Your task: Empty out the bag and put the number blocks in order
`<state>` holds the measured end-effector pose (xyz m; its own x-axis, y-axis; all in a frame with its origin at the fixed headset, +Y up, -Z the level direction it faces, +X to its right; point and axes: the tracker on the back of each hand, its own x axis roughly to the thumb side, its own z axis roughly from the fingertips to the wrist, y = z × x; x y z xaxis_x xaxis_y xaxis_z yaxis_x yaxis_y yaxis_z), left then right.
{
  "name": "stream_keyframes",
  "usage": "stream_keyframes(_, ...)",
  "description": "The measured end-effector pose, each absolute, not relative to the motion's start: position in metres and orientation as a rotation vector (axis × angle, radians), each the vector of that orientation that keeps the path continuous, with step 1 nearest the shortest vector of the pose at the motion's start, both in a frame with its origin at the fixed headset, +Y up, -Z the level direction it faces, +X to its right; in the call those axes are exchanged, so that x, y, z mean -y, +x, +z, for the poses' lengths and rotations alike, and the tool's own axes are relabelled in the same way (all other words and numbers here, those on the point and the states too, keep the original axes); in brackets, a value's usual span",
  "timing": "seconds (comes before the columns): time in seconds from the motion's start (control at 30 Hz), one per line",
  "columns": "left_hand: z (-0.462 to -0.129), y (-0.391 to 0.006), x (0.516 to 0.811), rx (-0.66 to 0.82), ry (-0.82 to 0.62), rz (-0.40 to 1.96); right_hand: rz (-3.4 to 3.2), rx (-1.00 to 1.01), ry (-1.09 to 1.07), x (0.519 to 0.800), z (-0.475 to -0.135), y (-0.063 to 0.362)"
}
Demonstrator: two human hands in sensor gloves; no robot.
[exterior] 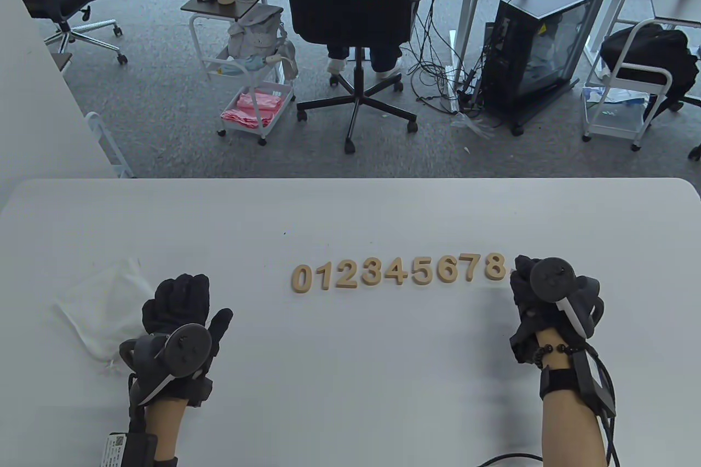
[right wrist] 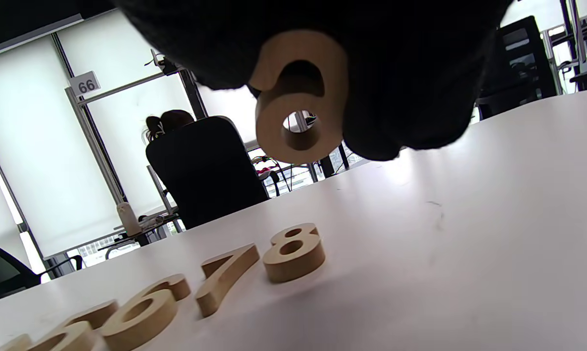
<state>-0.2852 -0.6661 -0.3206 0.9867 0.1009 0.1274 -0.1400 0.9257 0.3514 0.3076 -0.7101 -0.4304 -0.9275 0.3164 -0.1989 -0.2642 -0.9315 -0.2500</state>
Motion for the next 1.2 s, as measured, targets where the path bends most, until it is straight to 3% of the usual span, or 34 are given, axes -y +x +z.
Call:
stream_keyframes(0.3,-0.324,-0.290,0.668,0.084,0.357,0.114,2.953,0.263,-0.510,0.727,-0.476,0.321)
stream_keyframes(0.6,-0.324,-0.290,0.667,0.074,0.350,0.102,3.047,0.103,-0.516,0.754,-0.504,0.309)
stream_keyframes(1.2,-0.326,-0.290,0.668,0.067,0.336,0.099,3.078,-0.068,-0.445,0.769,-0.509,0.305)
